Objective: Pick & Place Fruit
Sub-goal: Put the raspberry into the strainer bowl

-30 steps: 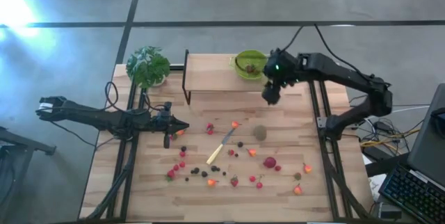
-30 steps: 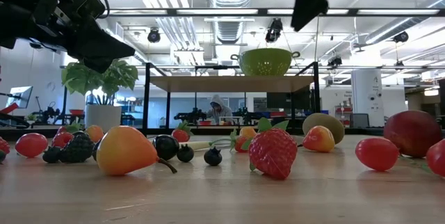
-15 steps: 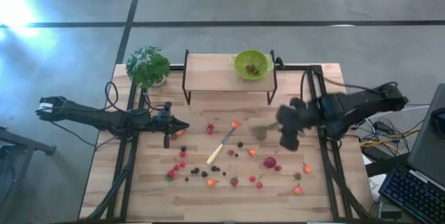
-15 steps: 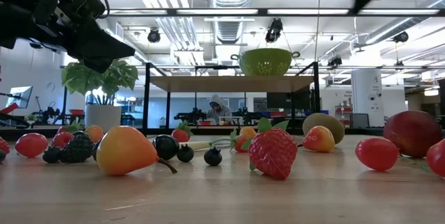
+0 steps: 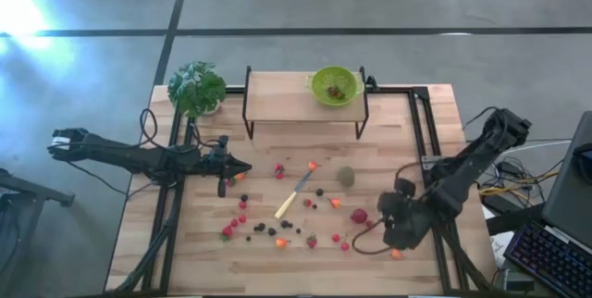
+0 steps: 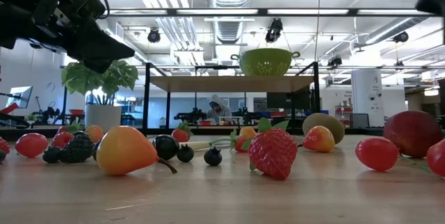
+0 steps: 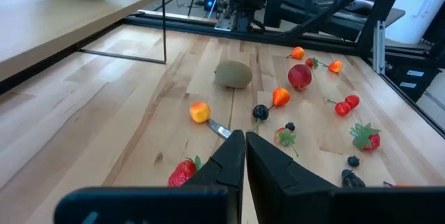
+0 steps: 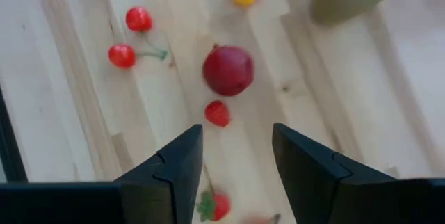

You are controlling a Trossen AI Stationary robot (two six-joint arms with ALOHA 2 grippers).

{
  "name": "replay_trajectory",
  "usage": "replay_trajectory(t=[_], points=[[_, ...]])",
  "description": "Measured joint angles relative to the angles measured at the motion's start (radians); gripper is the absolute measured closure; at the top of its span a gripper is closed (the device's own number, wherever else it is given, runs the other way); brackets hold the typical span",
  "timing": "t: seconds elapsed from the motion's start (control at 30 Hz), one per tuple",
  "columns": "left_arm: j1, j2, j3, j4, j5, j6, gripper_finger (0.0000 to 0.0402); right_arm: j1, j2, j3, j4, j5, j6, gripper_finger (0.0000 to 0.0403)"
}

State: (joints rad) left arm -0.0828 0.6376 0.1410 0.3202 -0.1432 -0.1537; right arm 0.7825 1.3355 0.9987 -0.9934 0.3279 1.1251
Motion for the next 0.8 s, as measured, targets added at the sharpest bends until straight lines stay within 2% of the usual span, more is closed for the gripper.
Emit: replay_trajectory(t=[0.27, 0.5, 0.8], points=[[0.0, 0.0, 0.0, 0.0, 0.0, 0.0, 0.0381, 0.043, 0.127, -0.056, 0.112, -0.014, 0.051, 0.0214], [0.0, 0.0, 0.0, 0.0, 0.0, 0.0, 0.0381, 0.042, 0.224, -0.057, 0.129, -0.037, 0.046, 0.0201], [0.0, 0.0, 0.0, -0.001, 0.0, 0.0, 0.0381, 0.01, 0.27, -0.067, 0.152, -0.014, 0.024, 0.0192]])
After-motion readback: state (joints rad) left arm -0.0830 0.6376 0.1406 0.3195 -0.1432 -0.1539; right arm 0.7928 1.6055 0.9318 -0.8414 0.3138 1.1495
